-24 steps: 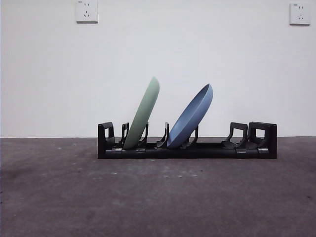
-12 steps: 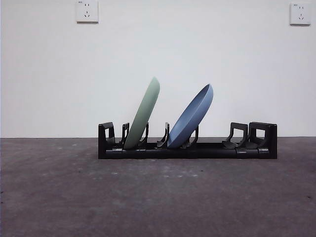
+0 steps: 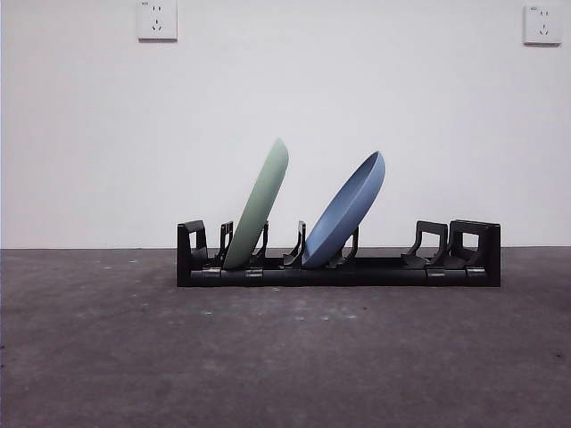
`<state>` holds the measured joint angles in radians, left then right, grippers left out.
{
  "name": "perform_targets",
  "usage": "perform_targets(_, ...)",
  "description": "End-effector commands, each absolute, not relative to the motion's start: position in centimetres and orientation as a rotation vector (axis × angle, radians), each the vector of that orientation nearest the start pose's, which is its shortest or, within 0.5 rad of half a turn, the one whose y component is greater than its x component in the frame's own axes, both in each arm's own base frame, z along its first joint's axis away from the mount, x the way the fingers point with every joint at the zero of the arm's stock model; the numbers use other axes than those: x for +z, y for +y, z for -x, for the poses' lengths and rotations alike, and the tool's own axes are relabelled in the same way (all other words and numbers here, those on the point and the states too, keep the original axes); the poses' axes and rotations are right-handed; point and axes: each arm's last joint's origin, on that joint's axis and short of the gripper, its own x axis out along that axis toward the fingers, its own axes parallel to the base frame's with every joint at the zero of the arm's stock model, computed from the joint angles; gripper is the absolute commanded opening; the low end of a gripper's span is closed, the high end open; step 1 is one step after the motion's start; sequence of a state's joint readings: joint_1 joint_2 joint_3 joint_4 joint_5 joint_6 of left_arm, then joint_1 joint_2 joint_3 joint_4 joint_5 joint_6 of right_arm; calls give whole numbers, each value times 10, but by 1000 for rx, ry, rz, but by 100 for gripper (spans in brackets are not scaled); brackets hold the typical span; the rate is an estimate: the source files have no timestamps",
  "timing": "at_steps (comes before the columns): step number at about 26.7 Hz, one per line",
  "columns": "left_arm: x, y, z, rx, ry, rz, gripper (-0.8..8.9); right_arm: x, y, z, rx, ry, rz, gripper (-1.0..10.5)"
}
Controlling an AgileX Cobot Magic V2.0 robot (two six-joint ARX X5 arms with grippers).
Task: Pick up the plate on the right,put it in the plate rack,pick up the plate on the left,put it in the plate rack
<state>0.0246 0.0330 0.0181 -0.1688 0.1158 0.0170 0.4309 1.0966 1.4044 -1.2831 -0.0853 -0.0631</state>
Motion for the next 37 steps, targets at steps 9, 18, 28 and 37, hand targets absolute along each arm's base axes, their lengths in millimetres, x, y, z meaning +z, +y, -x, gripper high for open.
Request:
perform_targets(9, 145, -1, -99, -92, 224, 7, -3, 423, 49, -137, 427, 549, 259, 3)
perform_targets(18, 145, -1, -99, -92, 231, 8, -4, 364, 10, -79, 266, 83, 139, 3)
perform_targets(28, 145, -1, -100, -92, 232, 8, -3, 259, 8, -86, 190, -37, 35, 3)
perform_targets(37, 145, -1, -100, -92, 232, 8, -3, 197, 4, -90, 54, 41, 15, 3)
